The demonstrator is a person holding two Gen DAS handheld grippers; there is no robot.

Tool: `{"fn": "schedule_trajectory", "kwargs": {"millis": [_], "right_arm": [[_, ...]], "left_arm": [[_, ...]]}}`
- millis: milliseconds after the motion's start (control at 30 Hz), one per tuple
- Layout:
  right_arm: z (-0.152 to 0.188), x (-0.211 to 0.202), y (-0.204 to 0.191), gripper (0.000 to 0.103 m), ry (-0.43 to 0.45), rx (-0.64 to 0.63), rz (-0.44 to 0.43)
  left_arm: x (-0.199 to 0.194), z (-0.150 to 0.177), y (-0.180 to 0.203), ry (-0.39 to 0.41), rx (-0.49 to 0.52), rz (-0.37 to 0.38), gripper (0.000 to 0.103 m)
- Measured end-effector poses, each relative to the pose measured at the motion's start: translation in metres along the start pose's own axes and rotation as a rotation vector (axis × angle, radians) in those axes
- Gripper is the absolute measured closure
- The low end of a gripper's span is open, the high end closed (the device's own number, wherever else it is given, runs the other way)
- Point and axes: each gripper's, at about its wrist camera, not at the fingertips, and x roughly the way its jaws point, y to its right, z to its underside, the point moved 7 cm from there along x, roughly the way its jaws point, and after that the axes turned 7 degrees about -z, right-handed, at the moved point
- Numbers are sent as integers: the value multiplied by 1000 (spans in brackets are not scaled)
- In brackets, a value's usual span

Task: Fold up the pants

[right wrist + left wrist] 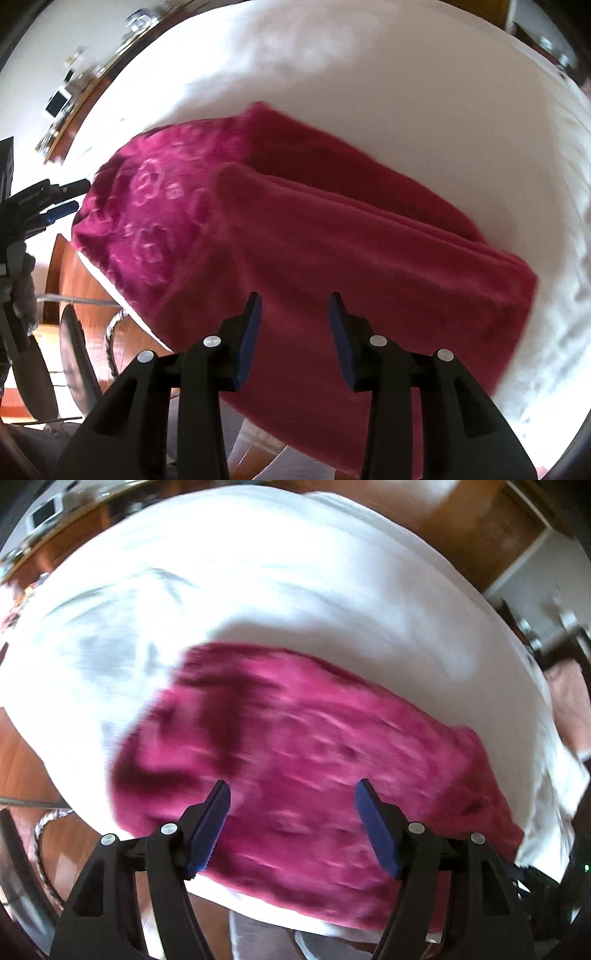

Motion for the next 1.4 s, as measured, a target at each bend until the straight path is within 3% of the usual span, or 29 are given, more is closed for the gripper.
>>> {"fn": "schedule_trajectory", "kwargs": {"millis": [100,167,200,300,633,900,967,1033,1133,1400], "right_arm": [[-8,13,-26,62,-23,-34,-21],[-16,22,-45,54,-34,-56,-34],[-18,25,-51,54,-37,-66,-35],[-27,39,-67,54,-60,-87,-28],[-41,62,-72,54,-111,-41,45],[-36,59,-71,54,-124,-17,72],[-36,58,-70,54,-121,-10,76],[-35,56,-68,54,-117,-1,81],[-33,53,-64,54,-104,17,84],[-25,33,-47,54,-42,38,65]], "left_arm": [[2,-14,-38,10,-51,-39,32],[7,-23,-69,19,-84,-40,26],[11,-27,-78,19,-93,-35,22],[32,-36,-97,-6,-83,-24,22],[102,-41,-92,-123,46,44,15],[131,-38,-96,-185,24,126,12],[130,-37,-94,-192,14,158,20],[130,-40,-88,-207,3,206,44],[121,-40,-80,-218,16,245,59],[69,-40,-63,-162,49,256,69]]}}
